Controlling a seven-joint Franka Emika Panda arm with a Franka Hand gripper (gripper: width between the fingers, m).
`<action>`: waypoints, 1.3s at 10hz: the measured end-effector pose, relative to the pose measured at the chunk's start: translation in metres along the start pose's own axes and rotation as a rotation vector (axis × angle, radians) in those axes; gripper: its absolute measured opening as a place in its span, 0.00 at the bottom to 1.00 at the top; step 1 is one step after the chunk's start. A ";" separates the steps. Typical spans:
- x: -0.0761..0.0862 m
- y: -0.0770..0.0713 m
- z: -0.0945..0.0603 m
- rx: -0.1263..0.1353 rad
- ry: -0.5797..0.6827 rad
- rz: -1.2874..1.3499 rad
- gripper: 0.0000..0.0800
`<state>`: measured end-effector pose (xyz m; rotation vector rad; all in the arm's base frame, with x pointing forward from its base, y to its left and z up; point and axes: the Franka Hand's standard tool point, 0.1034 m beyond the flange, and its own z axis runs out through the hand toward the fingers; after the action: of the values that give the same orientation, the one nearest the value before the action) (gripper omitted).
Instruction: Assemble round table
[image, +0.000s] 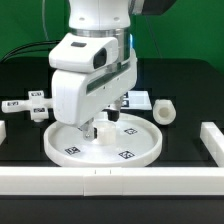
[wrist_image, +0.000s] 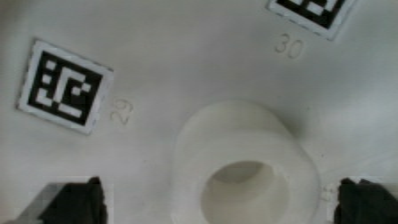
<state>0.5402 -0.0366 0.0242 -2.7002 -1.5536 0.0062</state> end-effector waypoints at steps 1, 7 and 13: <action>0.000 -0.001 0.002 0.003 -0.001 0.000 0.81; -0.005 -0.002 0.010 0.016 -0.005 0.008 0.50; -0.002 -0.002 0.010 0.015 -0.006 -0.004 0.50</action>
Offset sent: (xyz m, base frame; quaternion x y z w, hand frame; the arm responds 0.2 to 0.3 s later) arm -0.0012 -0.0020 -0.0052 0.0142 0.0092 0.0101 0.9998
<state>0.5377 -0.0371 0.0138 -2.6886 -1.5541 0.0256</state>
